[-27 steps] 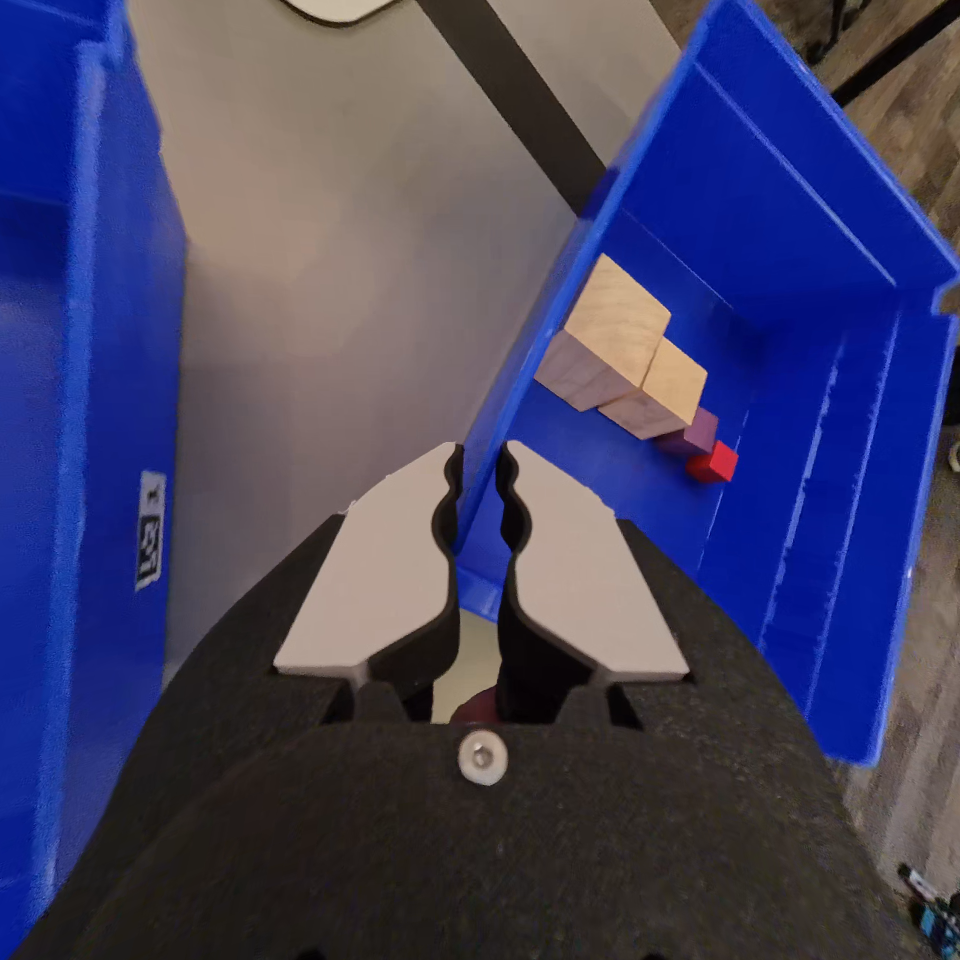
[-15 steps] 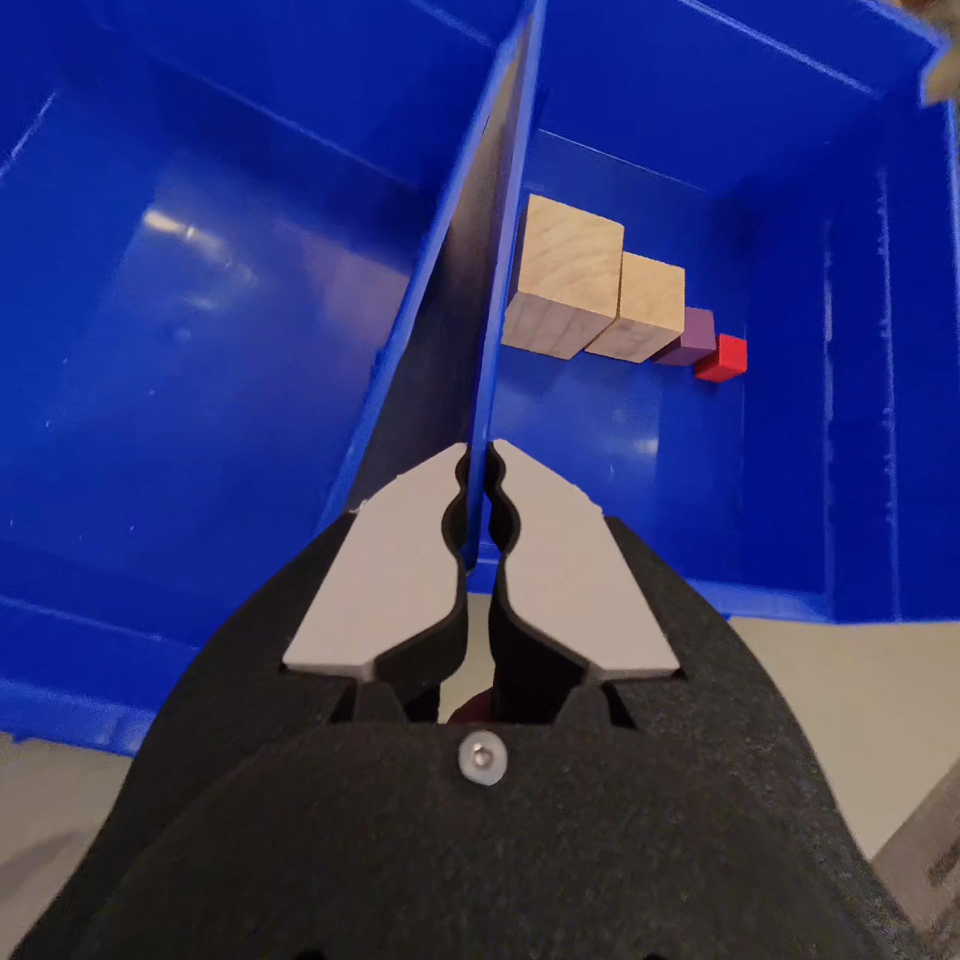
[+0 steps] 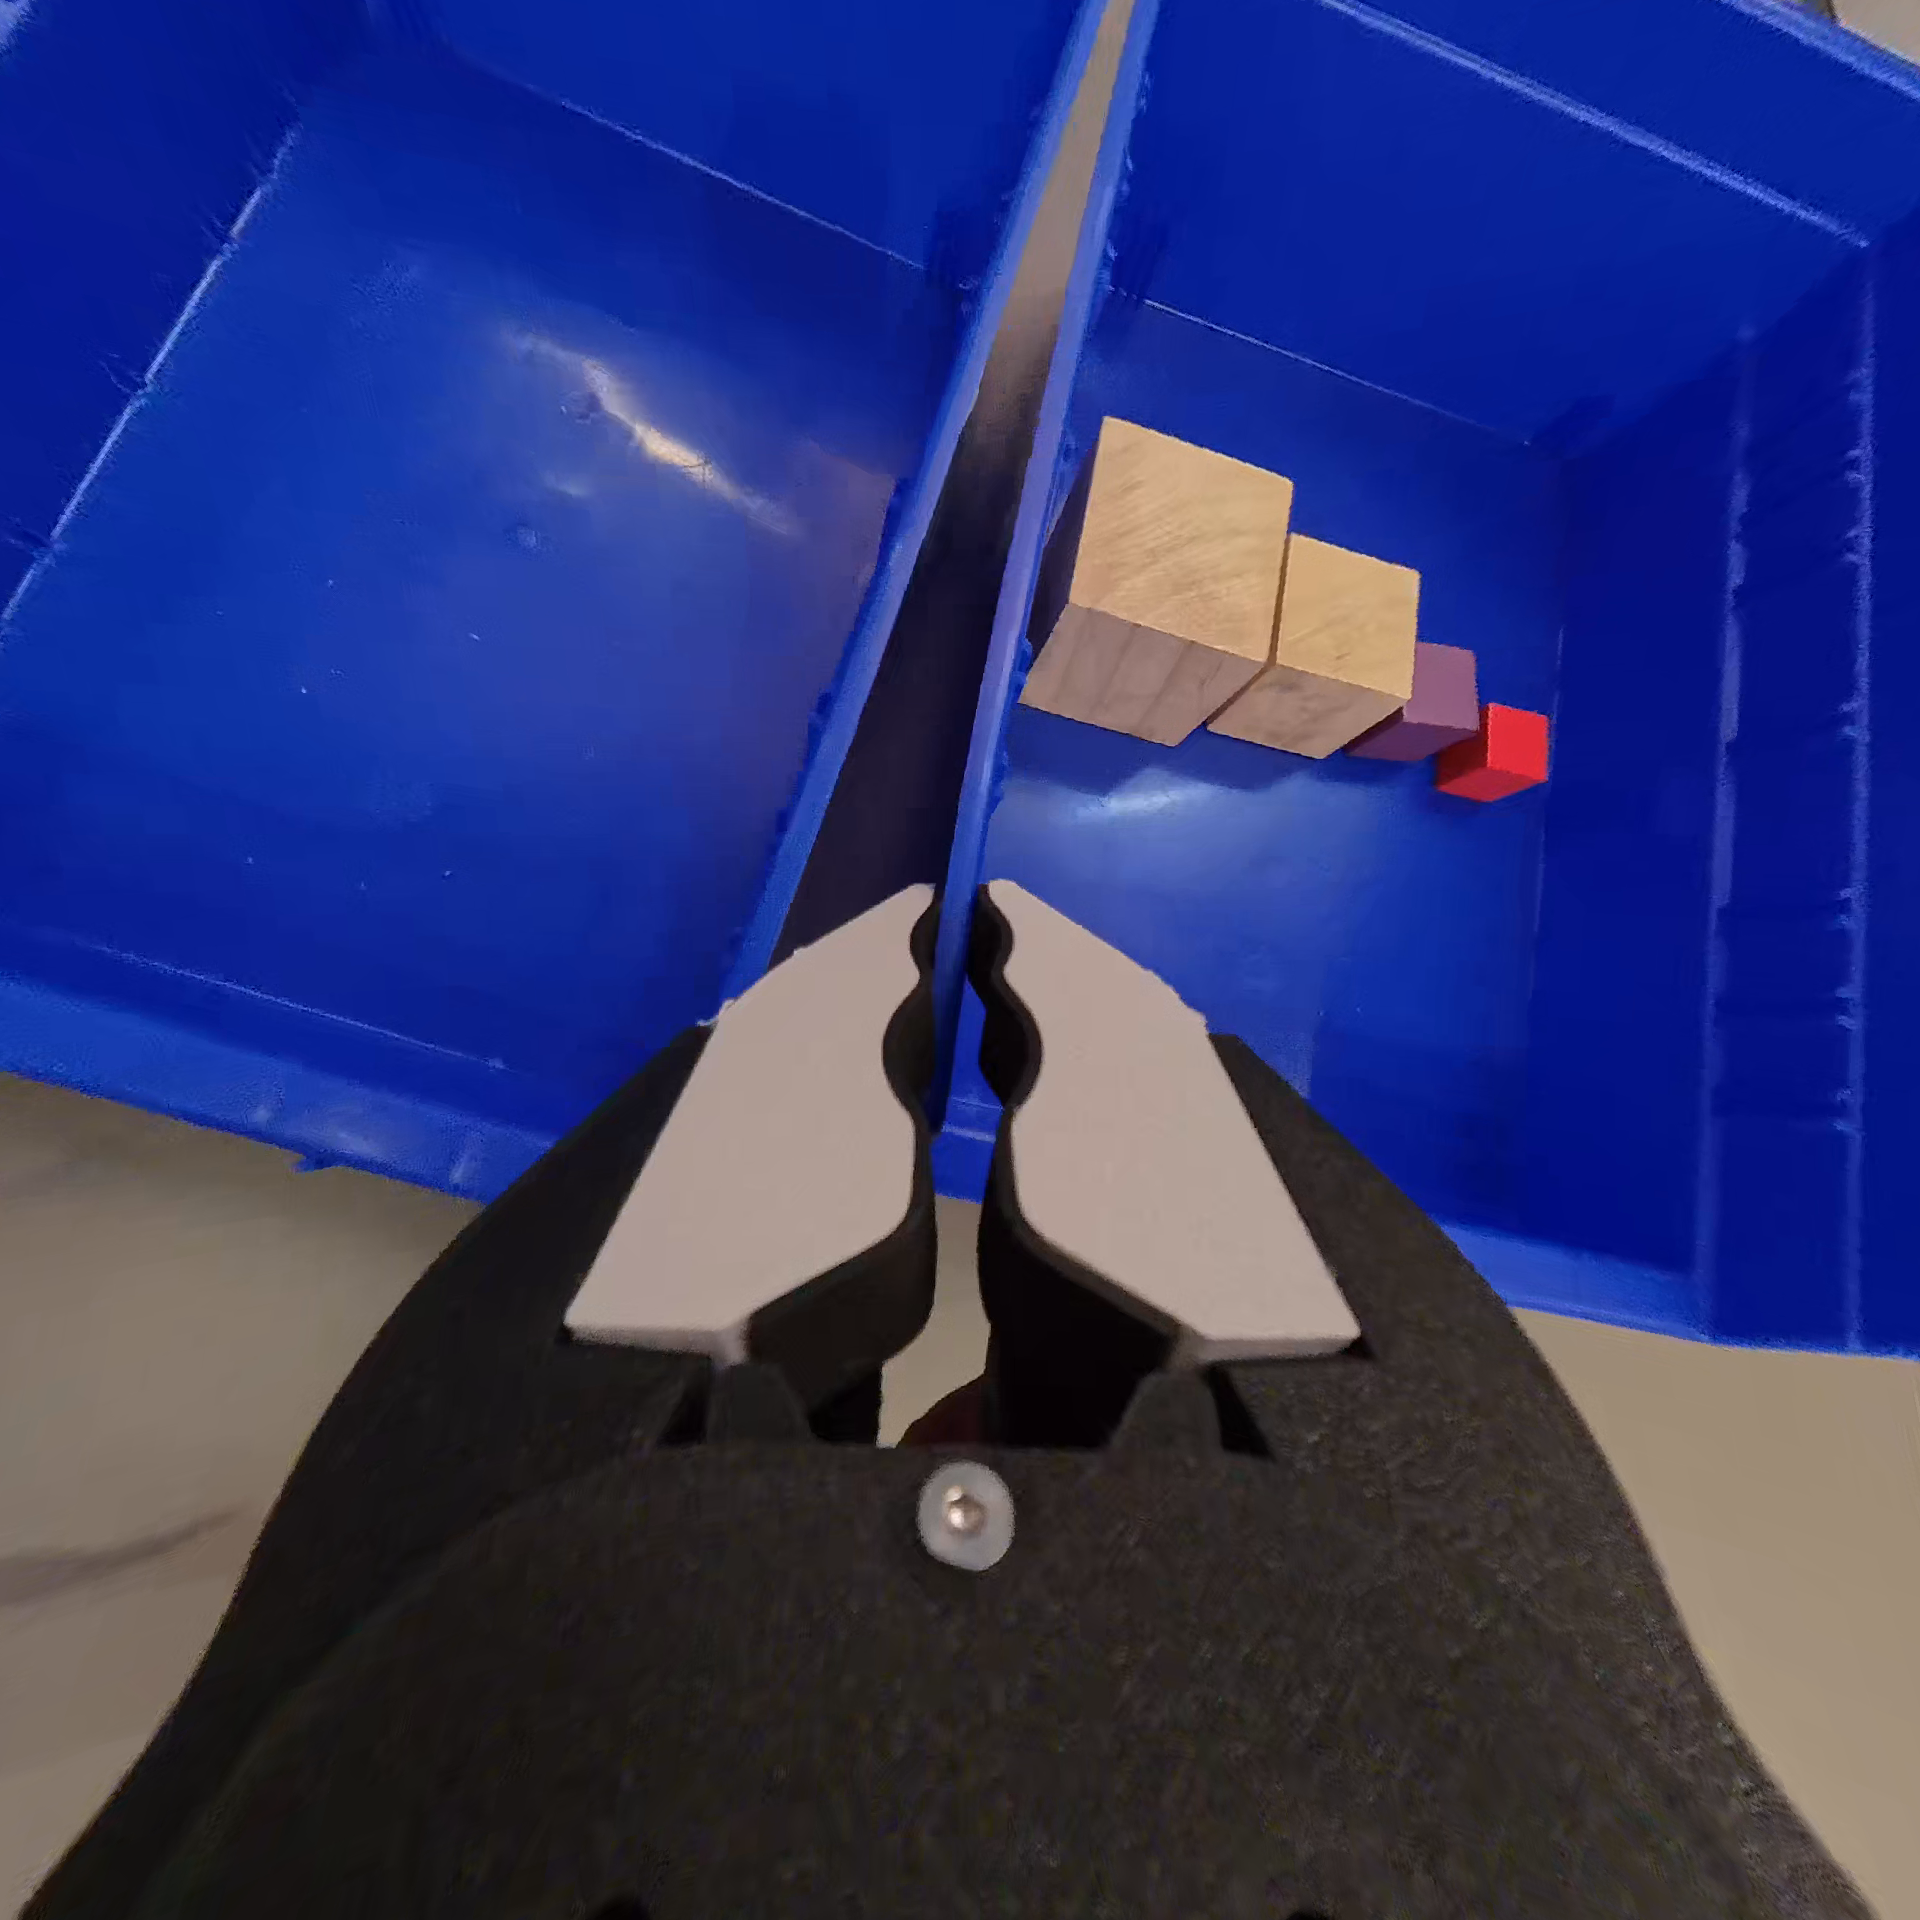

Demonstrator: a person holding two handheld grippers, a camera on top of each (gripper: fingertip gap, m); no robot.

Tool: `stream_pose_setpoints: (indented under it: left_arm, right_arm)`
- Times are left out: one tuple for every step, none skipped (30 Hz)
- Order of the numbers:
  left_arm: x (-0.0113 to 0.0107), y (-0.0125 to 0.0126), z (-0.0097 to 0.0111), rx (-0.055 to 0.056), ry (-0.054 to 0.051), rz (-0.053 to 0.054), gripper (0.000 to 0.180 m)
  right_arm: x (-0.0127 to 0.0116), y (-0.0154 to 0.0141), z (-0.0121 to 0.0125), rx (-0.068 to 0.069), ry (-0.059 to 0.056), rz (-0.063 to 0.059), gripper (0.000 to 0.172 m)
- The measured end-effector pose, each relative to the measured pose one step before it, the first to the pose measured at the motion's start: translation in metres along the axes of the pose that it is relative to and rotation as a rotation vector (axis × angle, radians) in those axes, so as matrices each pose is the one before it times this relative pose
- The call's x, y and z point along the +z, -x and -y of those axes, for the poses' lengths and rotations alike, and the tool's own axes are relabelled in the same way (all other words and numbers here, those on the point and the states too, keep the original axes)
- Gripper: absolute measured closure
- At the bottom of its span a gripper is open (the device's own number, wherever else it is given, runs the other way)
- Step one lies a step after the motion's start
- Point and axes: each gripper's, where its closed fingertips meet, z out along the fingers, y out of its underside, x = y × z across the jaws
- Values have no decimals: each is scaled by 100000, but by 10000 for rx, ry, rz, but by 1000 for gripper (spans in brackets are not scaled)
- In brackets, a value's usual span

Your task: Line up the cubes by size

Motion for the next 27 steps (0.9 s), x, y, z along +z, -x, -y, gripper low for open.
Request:
stream_pose_setpoints:
  left_arm:
    - [-94, 325, 168, -43, -27, 67, 139]
    - [-119, 375, 242, -18, -51, 90, 139]
    - [-113, 378, 245, 32, -39, 109, 139]
    - [-84, 328, 210, 49, -11, 81, 139]
    - [-49, 243, 134, 35, 7, 36, 139]
    - [-14, 197, 53, 14, 17, 23, 139]
    - [26, 163, -29, -6, 19, 23, 139]
    - [68, 90, -114, -38, 27, -3, 139]
    - [88, -2, -155, -75, 21, -42, 139]
    - [79, -45, -131, -81, -13, -48, 139]
    - [68, -23, -143, -65, 12, -31, 139]
    - [69, 14, -132, -27, 52, -18, 139]
    - [28, 107, -38, 0, 39, 46, 139]
    - [-30, 152, 126, 7, -25, 53, 139]
    - [-77, 147, 263, -8, -60, 30, 138]
    - [-69, 195, 371, -11, -67, 38, 138]
    - [-70, 325, 492, 38, -77, 106, 138]
    - [-60, 386, 609, 140, -83, 175, 136]
    - [-48, 368, 699, 242, -81, 189, 135]
    - [-9, 313, 811, 312, -97, 167, 134]
    - [44, 265, 860, 359, -95, 156, 132]
    - [73, 321, 838, 392, -54, 183, 130]
    - [122, 336, 826, 421, -45, 193, 130]
    - [136, 347, 799, 452, -44, 194, 129]
    - [156, 421, 726, 457, -29, 250, 128]
    - [153, 411, 626, 445, -12, 245, 127]
    - [158, 269, 527, 451, 3, 163, 126]
  right_arm:
    - [117, 172, 183, -151, -21, 71, 169]
    - [57, 106, 91, -59, 40, 40, 168]
    - [37, 95, 67, -55, 43, -8, 168]
    - [39, 83, 54, -54, 14, -23, 168]
    - [29, 105, 78, -38, -42, 1, 168]
    - [34, 126, 92, 4, -52, 27, 169]
    - [54, 141, 108, -32, -64, 10, 169]
    - [81, 161, 145, -2, -66, 36, 169]
    - [75, 132, 132, -11, -52, 54, 169]
    - [78, 85, 122, -19, -31, 69, 169]
    - [122, 62, 154, -74, -11, 61, 169]
    - [153, 15, 169, -68, 11, 47, 169]
    - [181, -25, 188, -62, 5, 52, 169]
    - [212, -3, 243, -60, -12, 82, 169]
    - [236, -9, 255, -76, -17, 91, 169]
    - [262, -18, 288, -73, -24, 87, 169]
    - [294, -49, 330, -75, -42, 76, 169]
    - [337, -46, 365, -66, -53, 79, 169]
    - [361, -76, 383, -86, -45, 74, 169]
    - [349, -121, 367, -101, -20, 60, 169]
    - [355, -98, 366, -95, -5, 71, 169]
    - [390, -96, 399, -100, -8, 60, 169]
    - [384, -101, 414, -98, -21, 57, 169]
    - [409, -91, 433, -84, -33, 57, 169]
    - [403, -60, 445, -90, -44, 86, 169]
    - [395, -71, 433, -104, -38, 81, 168]
    - [366, -187, 358, -83, -6, 8, 168]
